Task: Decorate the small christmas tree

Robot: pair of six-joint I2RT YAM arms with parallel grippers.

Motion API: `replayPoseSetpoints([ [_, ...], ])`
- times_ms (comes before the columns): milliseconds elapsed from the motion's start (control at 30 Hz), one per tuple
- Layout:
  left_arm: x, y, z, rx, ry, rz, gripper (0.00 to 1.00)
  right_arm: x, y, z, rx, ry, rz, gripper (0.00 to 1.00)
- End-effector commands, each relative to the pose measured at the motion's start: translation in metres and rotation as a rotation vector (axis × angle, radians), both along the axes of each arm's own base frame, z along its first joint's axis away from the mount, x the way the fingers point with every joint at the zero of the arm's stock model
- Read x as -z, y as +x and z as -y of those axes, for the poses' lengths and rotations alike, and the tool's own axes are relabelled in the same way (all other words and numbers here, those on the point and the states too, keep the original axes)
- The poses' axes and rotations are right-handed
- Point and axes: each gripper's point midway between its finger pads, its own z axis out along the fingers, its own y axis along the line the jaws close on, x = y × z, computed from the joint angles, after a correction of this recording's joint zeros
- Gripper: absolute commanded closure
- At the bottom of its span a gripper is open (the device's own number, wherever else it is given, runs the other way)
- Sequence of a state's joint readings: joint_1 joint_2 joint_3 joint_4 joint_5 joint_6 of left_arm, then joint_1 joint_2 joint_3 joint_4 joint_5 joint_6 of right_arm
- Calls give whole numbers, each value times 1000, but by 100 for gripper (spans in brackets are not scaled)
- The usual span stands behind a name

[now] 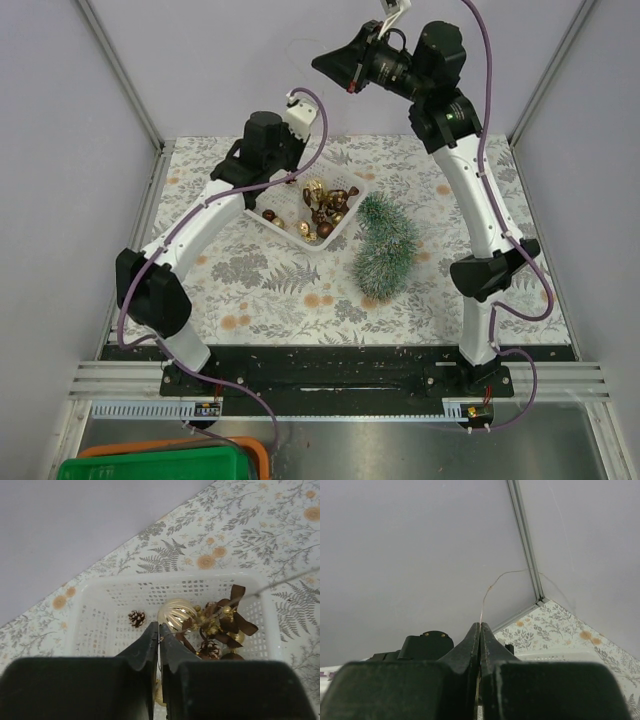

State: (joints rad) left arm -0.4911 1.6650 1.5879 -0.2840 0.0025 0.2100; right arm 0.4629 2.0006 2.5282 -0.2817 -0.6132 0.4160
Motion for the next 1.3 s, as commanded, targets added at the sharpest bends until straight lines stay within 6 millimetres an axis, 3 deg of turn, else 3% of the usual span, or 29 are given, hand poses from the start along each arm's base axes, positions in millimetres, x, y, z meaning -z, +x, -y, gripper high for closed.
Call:
replayPoseSetpoints([
  [0,-60,-5,-8,13,-49,147,94,-59,-42,17,7,66,149,100],
  [333,-117,-46,-35,14,-32,243,97,-61,-41,30,79,68,137,100],
  [467,-127,-62,-35,47,-50,229,98,-56,-38,37,129,53,133,100],
  [667,-139,-103,-27,163,-61,179,95,-42,-31,55,226,2,137,100],
  [1000,-169,-146,-36,220,-51,196,94,-13,-19,72,319,-54,127,100],
  [1133,-152,-165,-29,275,-70,122,94,3,-12,83,394,-99,127,100],
  [1267,-87,-190,-10,360,-91,-79,91,12,-10,96,462,-136,150,100],
])
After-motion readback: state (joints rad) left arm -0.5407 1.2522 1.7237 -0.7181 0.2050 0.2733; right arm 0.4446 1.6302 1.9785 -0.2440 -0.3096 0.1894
